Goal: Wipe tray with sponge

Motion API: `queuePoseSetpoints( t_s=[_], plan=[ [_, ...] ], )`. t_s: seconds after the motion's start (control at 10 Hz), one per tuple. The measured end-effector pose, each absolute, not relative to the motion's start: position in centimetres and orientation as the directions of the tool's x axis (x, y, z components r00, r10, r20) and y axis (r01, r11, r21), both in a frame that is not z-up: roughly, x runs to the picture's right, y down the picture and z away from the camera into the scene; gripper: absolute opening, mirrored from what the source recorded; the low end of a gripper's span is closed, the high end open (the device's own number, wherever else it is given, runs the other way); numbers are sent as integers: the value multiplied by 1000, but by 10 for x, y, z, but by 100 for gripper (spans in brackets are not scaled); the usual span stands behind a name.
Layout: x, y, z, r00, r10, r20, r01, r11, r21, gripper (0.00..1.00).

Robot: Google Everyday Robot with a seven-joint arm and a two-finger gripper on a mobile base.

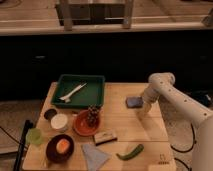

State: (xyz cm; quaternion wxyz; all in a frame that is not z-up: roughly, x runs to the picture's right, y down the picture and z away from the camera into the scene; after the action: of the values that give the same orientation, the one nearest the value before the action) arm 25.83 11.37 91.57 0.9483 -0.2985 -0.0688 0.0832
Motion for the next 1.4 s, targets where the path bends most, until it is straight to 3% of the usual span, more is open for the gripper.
queuePoseSetpoints(
  t_s=[1.4],
  plan=[
    [259,121,919,963,254,93,-145,774,-617,80]
  ],
)
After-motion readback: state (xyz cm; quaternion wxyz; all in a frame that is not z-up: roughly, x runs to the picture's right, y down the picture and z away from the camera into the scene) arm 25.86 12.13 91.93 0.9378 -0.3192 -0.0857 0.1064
